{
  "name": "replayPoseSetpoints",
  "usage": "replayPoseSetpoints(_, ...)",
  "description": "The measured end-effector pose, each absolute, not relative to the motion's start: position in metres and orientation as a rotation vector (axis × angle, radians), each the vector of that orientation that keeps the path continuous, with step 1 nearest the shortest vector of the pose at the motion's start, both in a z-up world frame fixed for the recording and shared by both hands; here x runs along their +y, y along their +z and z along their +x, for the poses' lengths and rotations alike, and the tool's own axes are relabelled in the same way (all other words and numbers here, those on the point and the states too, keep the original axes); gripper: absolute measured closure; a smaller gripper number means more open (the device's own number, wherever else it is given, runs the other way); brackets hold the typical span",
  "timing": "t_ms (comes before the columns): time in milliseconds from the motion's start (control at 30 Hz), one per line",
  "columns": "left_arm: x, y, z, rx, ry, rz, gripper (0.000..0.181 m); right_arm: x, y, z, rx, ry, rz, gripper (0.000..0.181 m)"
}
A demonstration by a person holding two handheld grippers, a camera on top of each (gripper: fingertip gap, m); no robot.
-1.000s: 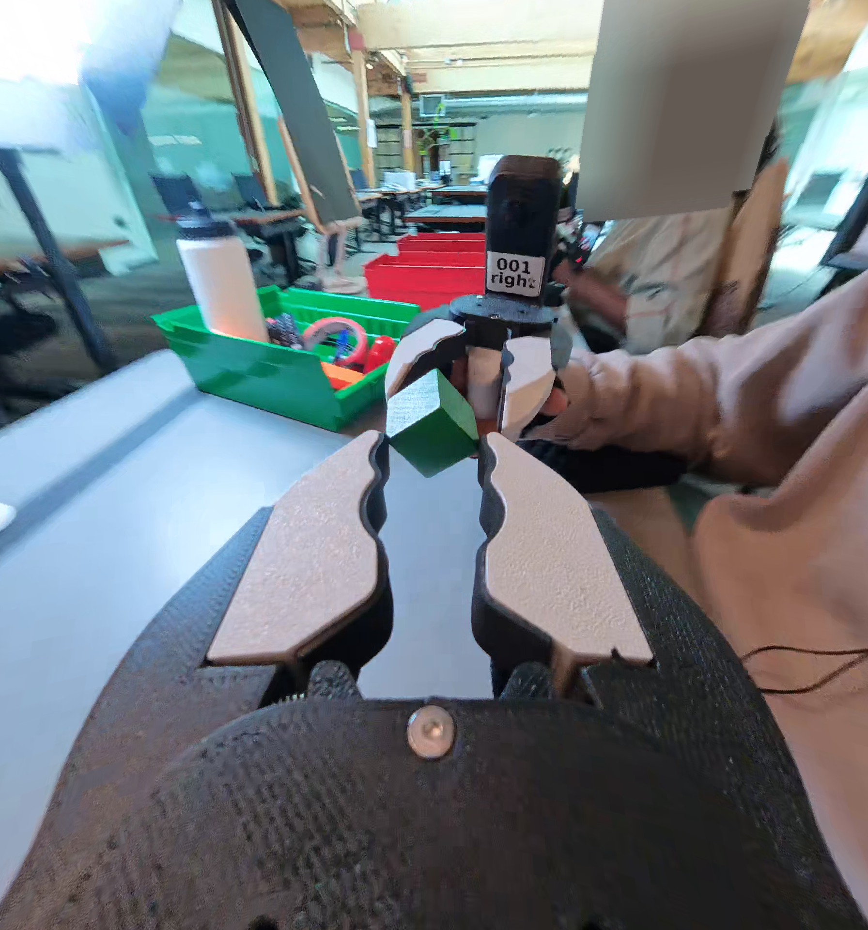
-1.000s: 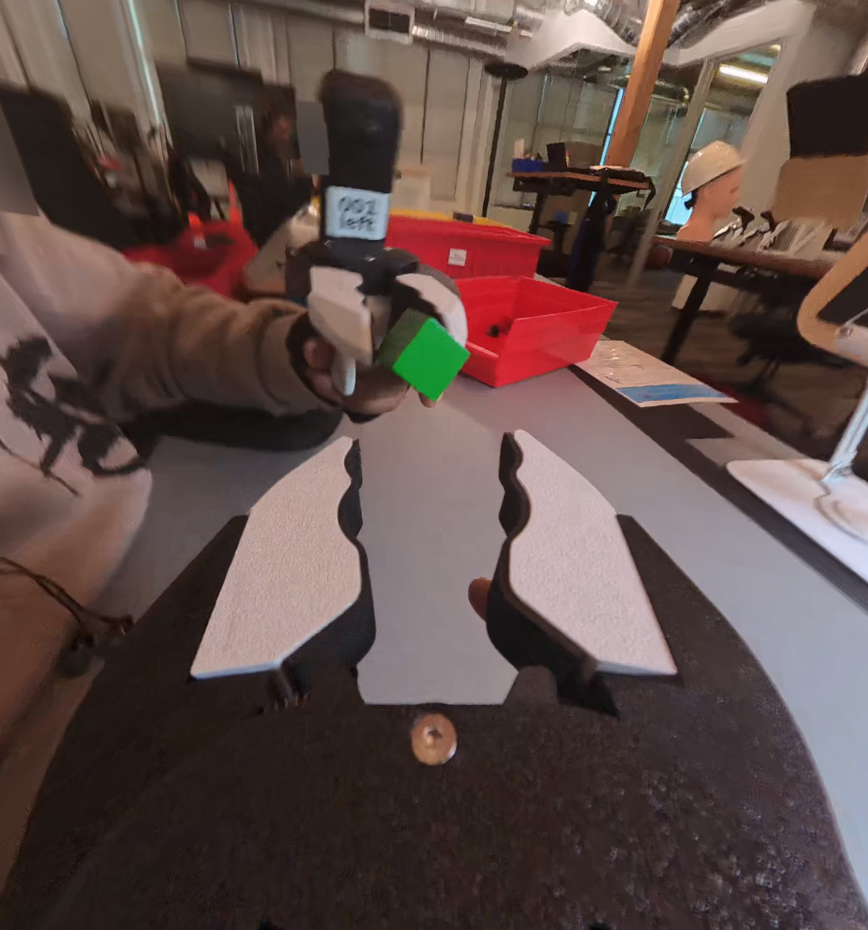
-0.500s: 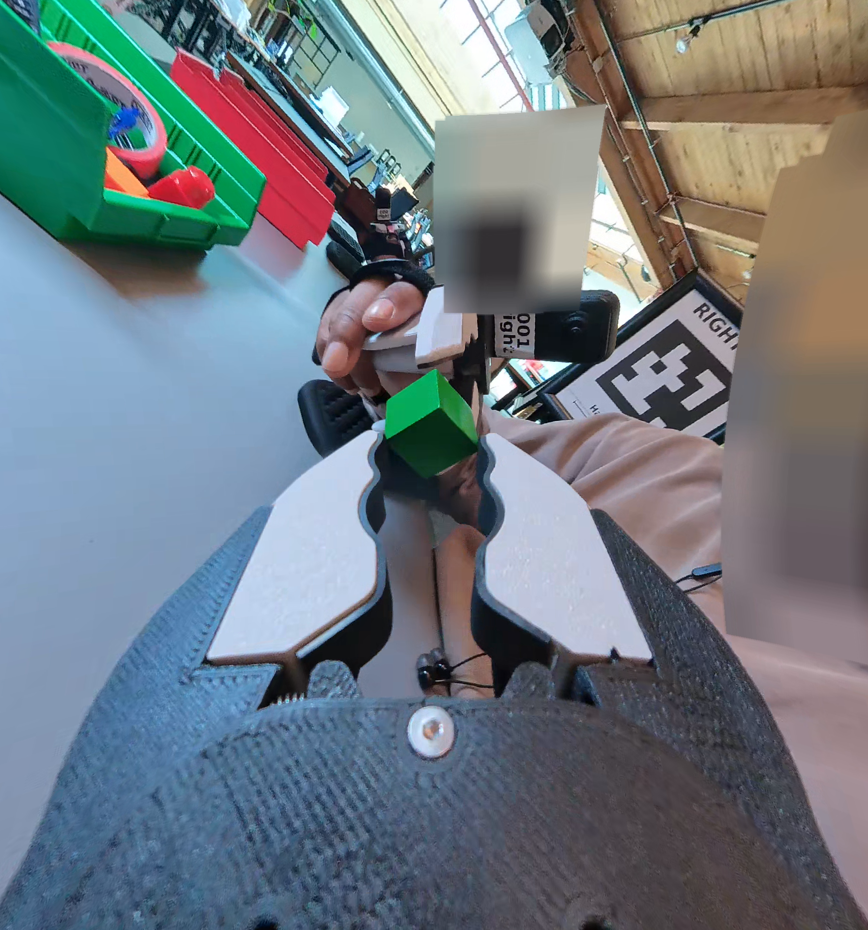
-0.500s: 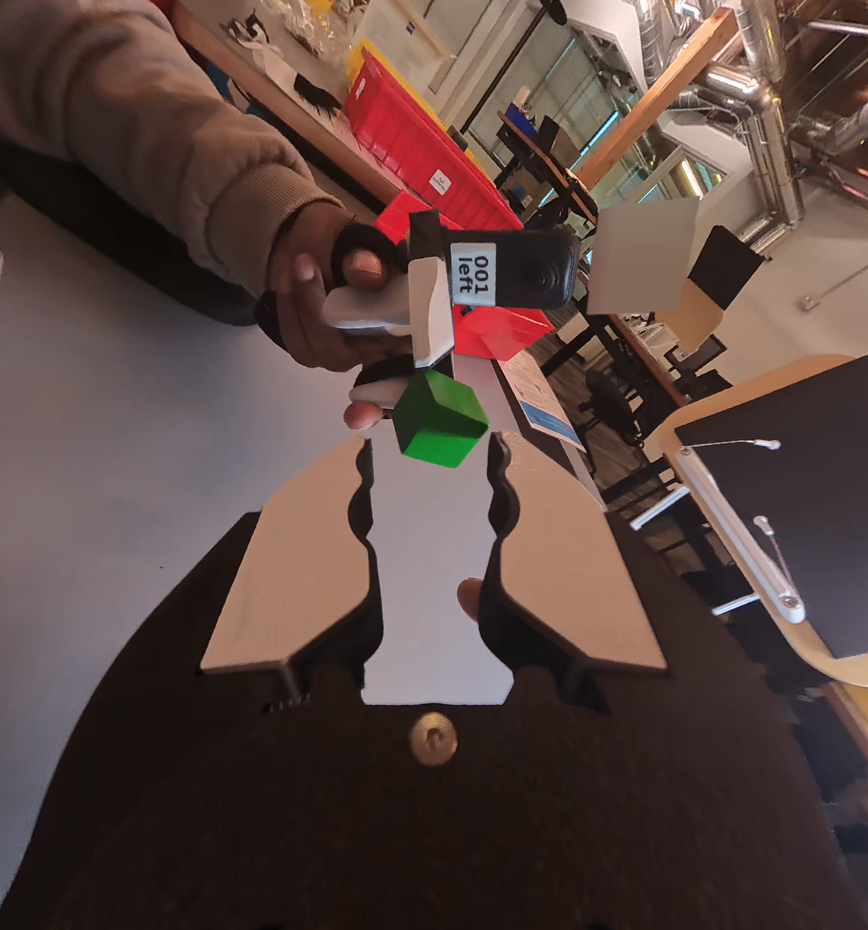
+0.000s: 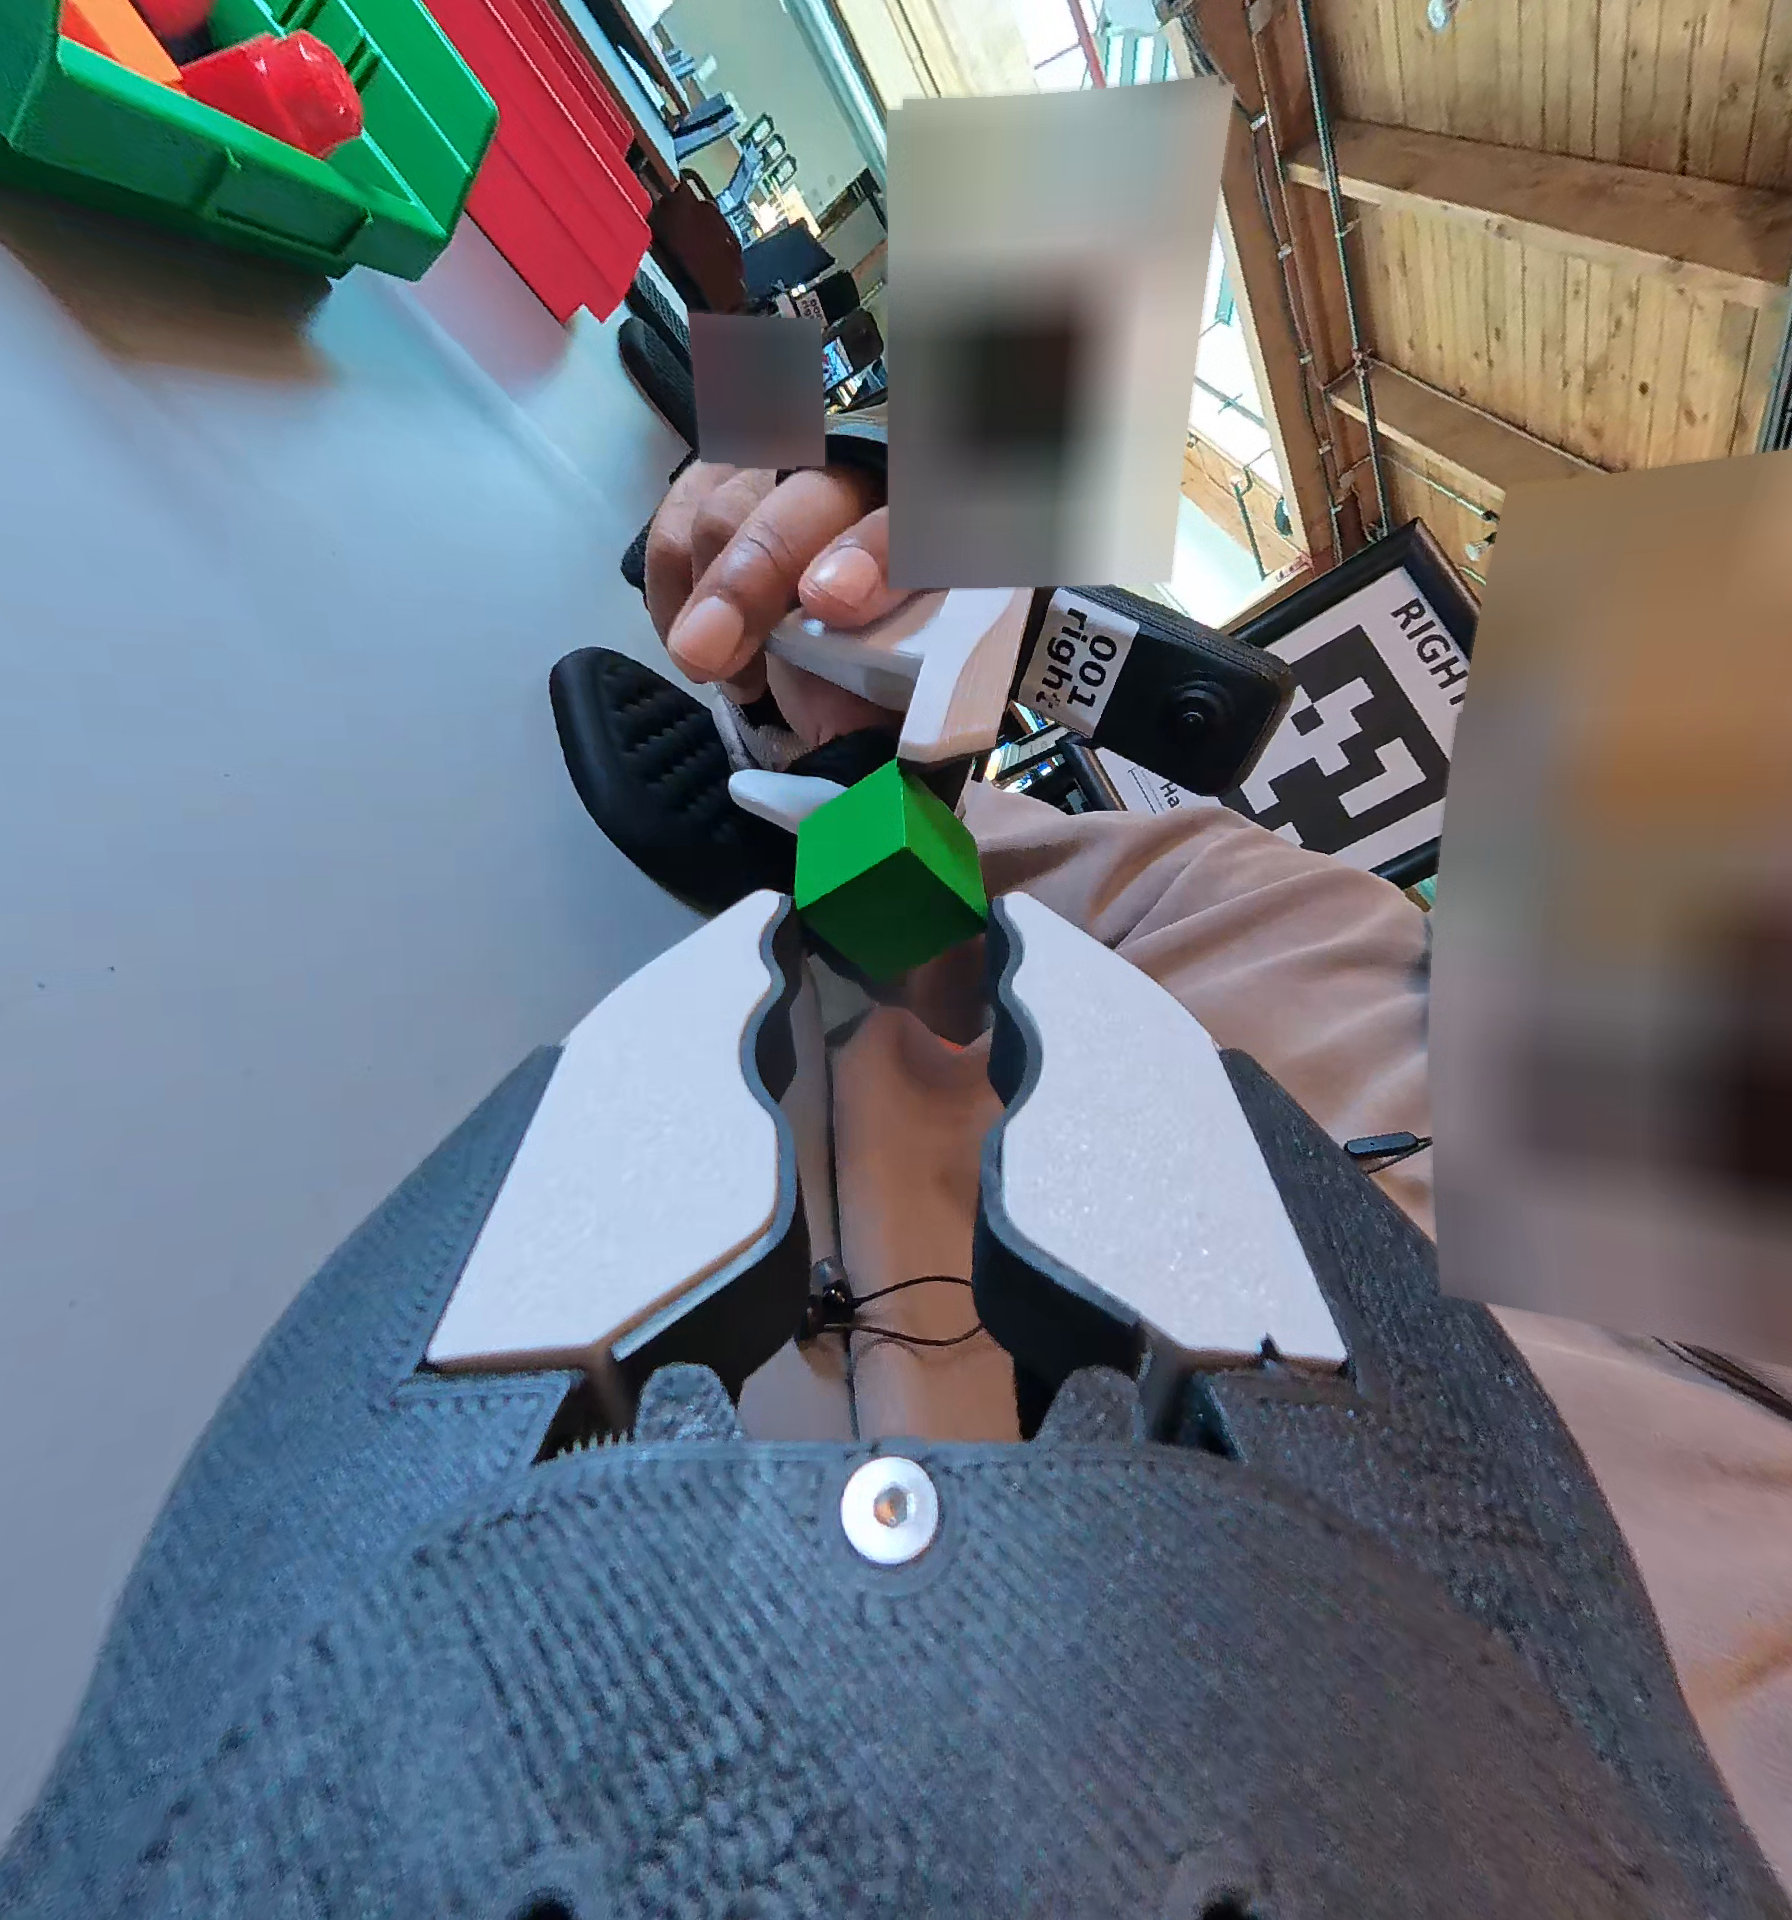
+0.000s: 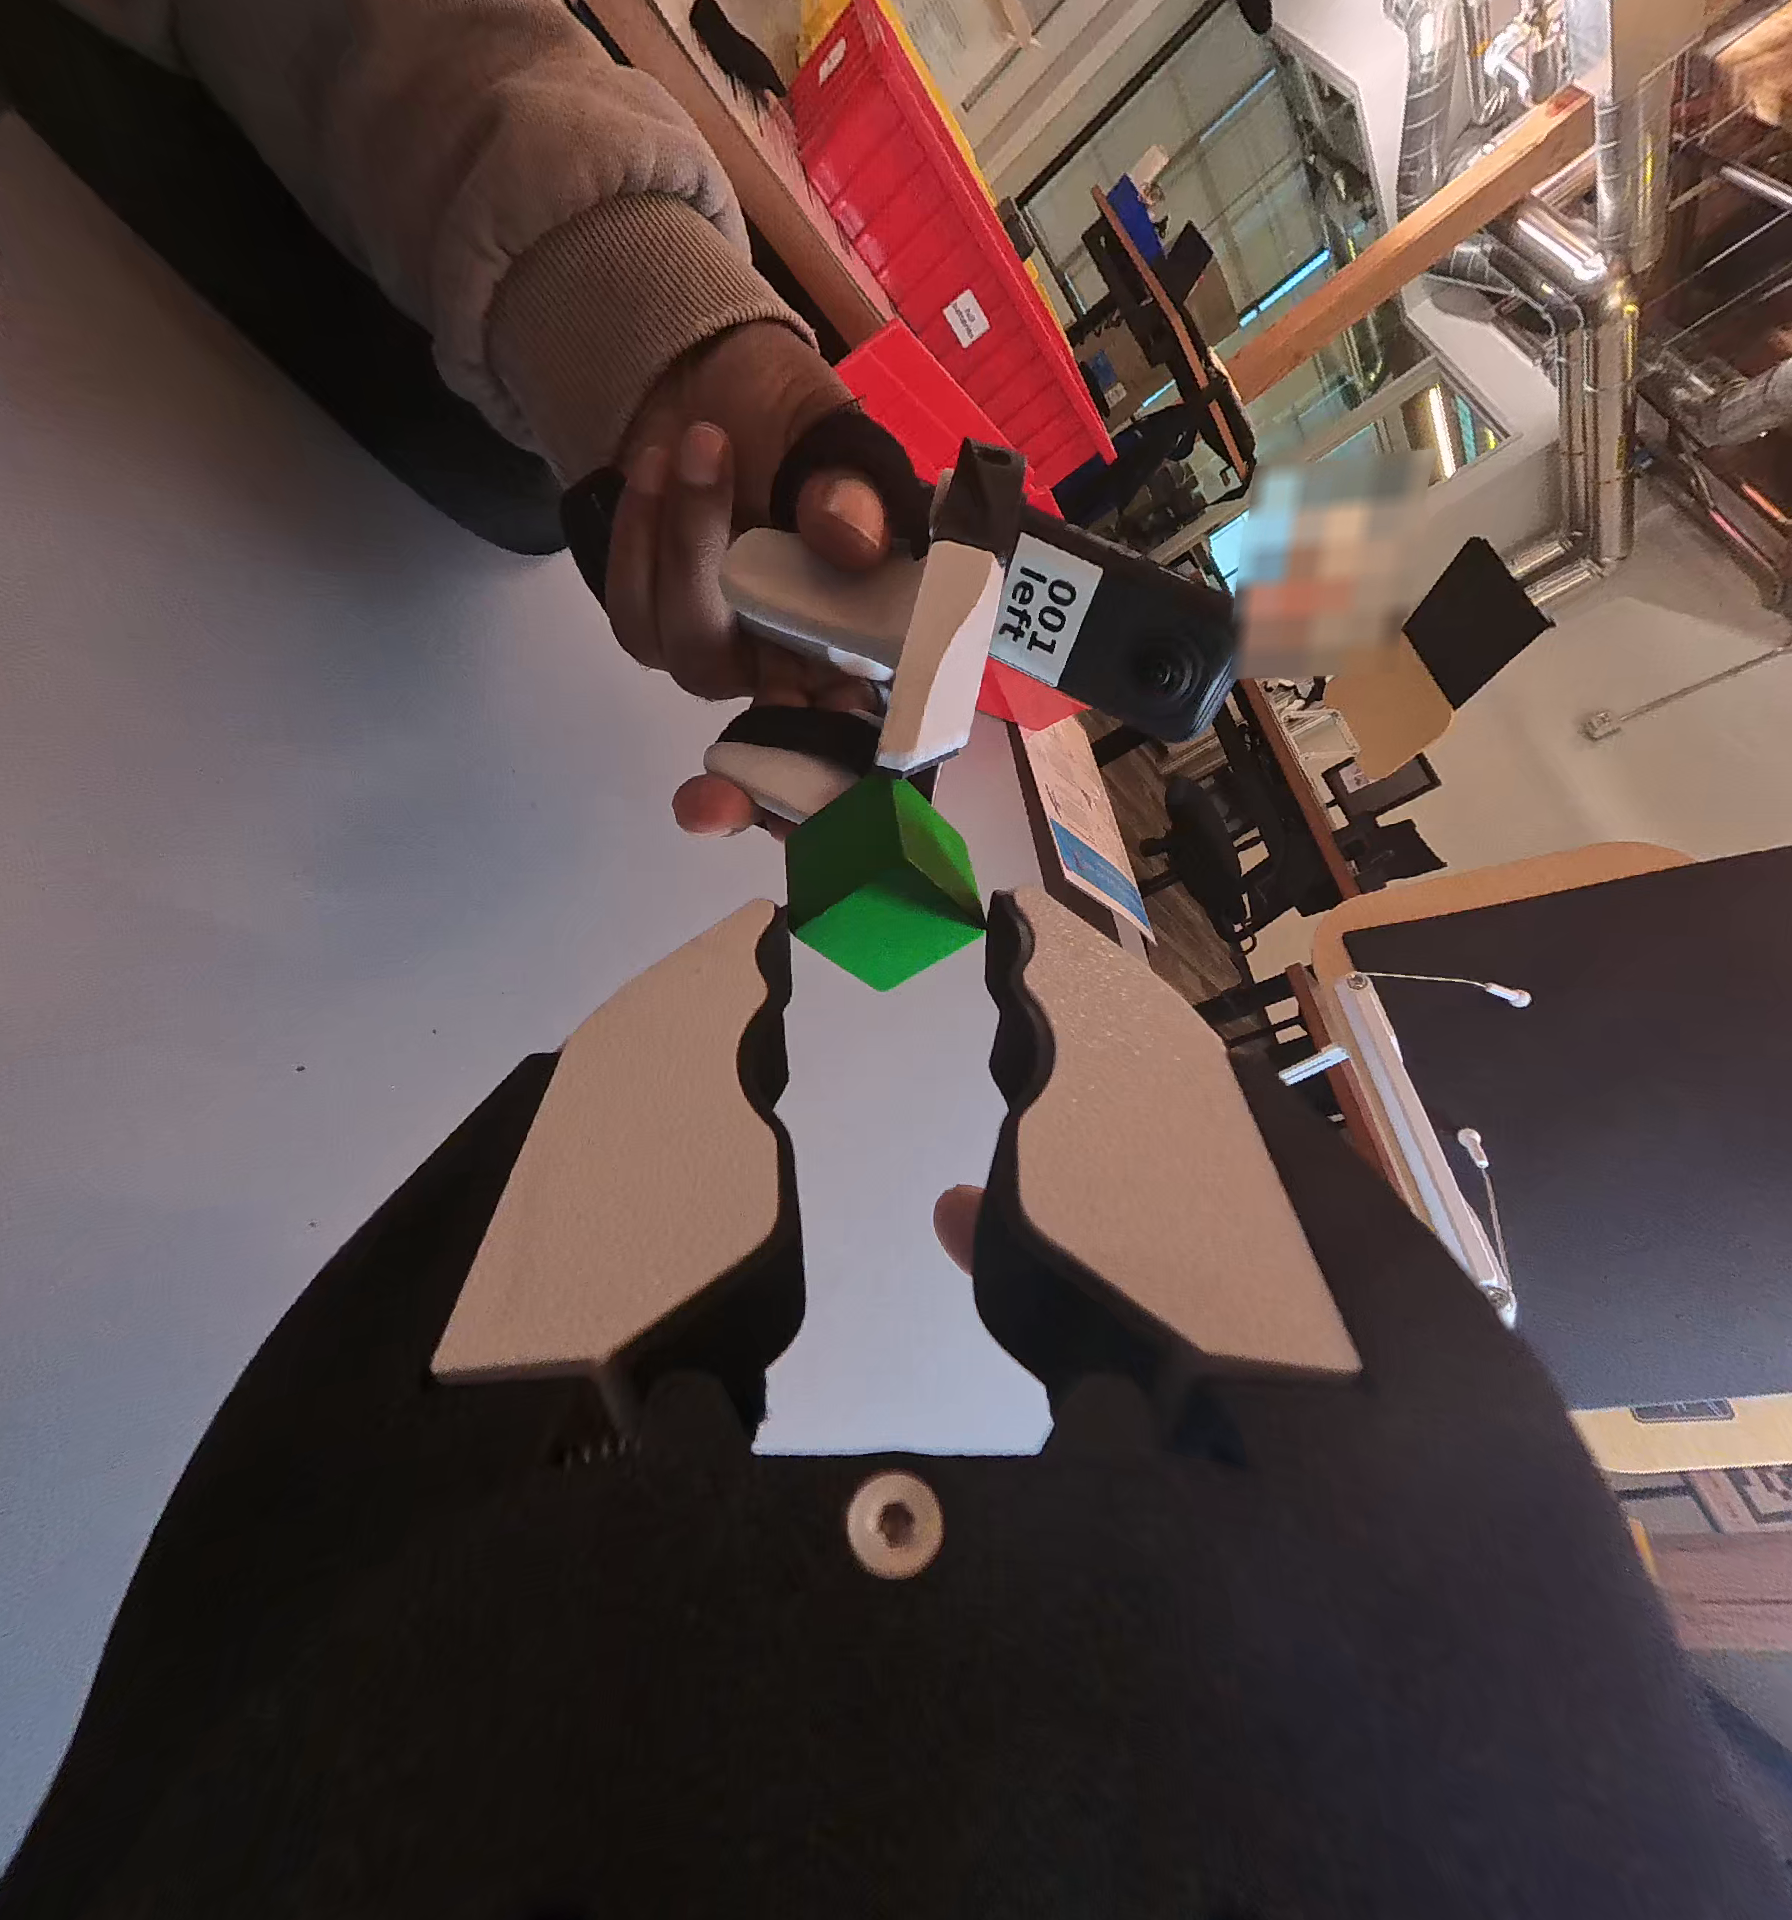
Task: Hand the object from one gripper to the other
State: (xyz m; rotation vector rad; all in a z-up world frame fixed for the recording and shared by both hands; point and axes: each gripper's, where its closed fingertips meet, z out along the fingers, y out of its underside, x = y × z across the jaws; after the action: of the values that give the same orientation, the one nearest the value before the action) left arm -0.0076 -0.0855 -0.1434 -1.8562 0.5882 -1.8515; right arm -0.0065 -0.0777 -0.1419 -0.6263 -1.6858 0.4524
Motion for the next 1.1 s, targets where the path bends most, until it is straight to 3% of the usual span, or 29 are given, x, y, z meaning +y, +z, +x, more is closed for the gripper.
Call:
replayPoseSetpoints(33, -0.086, -0.143, -0.007, 0.591, -1.856, -1.856, 0.147, -0.078, -0.142, -0.006, -1.687, 0.459, -0.627, 0.145)
replayPoseSetpoints(600, -0.082, -0.131, -0.013, 0.648, -1.758, -1.734, 0.143, -0.075, -0.131, -0.003, -1.619, 0.678, -0.735, 0.146)
replayPoseSetpoints(900, -0.074, -0.111, -0.024, 0.841, -1.190, -1.507, 0.134, -0.078, -0.094, 0.011, -1.367, 1.517, -0.921, 0.147)
replayPoseSetpoints(1100, -0.102, -0.095, -0.013, 1.011, -1.081, -1.318, 0.135, -0.102, -0.098, 0.013, -1.387, 2.055, -0.971, 0.147)
